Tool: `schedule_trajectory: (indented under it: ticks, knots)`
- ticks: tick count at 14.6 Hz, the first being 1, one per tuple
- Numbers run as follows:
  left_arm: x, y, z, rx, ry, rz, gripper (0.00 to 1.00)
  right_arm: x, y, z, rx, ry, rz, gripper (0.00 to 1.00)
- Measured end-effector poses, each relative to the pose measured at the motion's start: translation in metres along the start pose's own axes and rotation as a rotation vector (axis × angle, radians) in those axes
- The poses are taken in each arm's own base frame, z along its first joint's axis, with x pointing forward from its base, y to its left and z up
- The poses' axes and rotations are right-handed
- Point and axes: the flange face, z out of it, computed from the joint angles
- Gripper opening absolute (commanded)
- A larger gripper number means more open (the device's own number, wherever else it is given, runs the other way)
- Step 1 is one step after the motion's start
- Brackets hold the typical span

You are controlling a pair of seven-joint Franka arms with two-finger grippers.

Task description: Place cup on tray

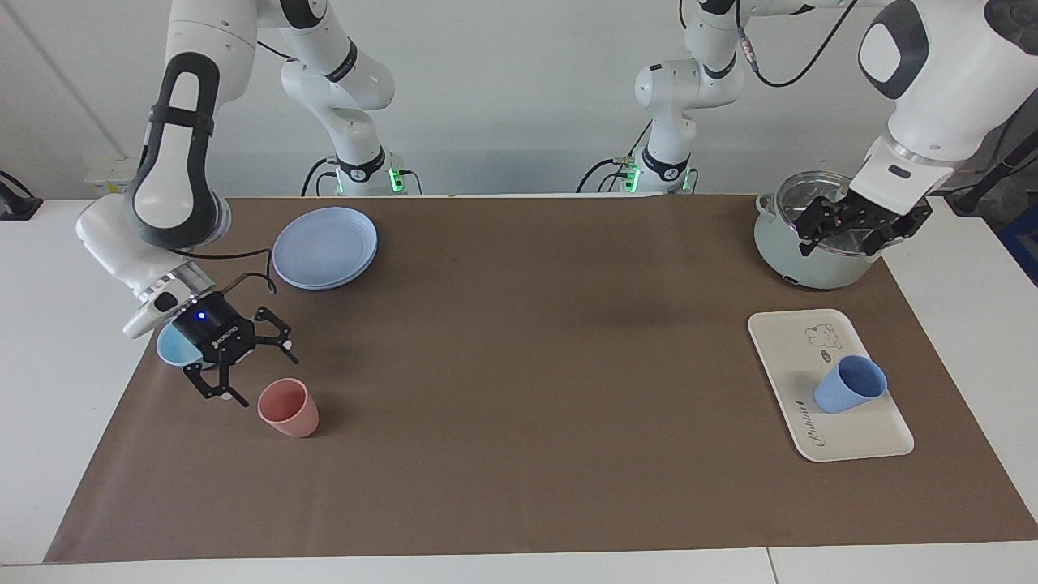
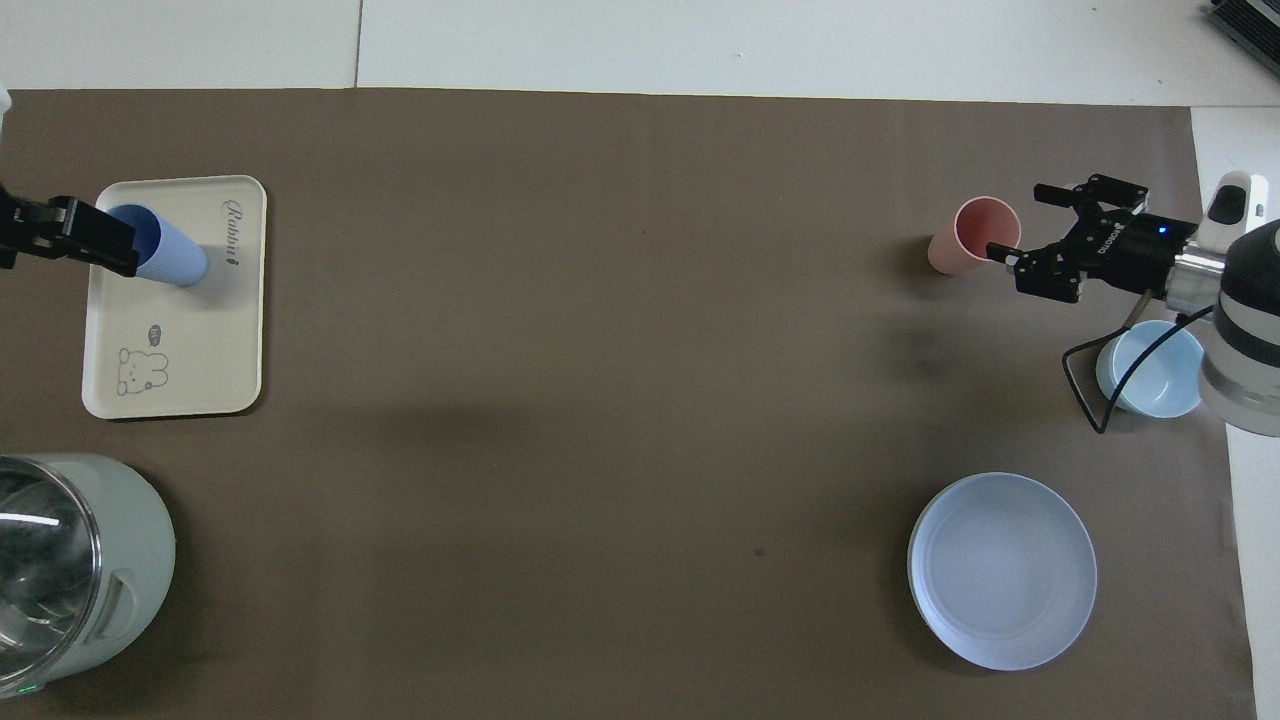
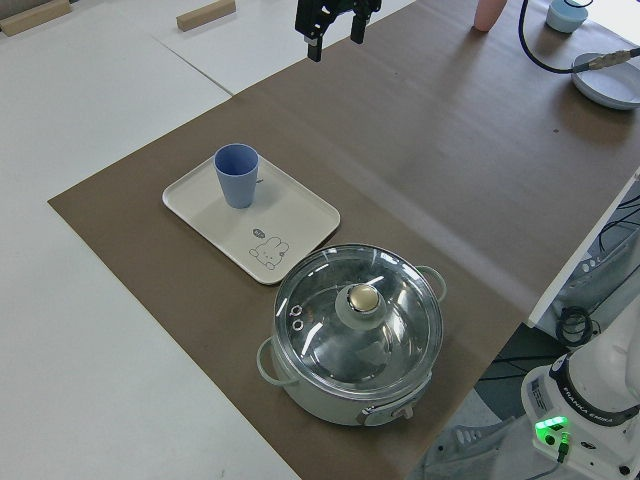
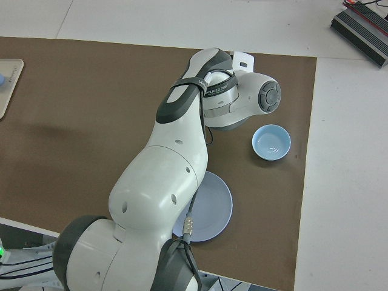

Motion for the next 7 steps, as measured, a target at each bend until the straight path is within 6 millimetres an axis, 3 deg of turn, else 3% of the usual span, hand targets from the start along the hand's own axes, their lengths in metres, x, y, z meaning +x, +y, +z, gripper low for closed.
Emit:
schedule_trajectory:
  ticks: [3, 7]
  knots:
    - [-0.024, -0.002, -0.019, 0.006, 0.016, -0.009, 1.0, 0.03, -0.011, -0.03, -0.015, -0.046, 0.041, 1.0]
    - [-0.038, 0.002, -0.012, -0.003, -0.01, -0.008, 0.94, 0.076, -0.041, -0.068, -0.061, -0.262, 0.113, 1.0]
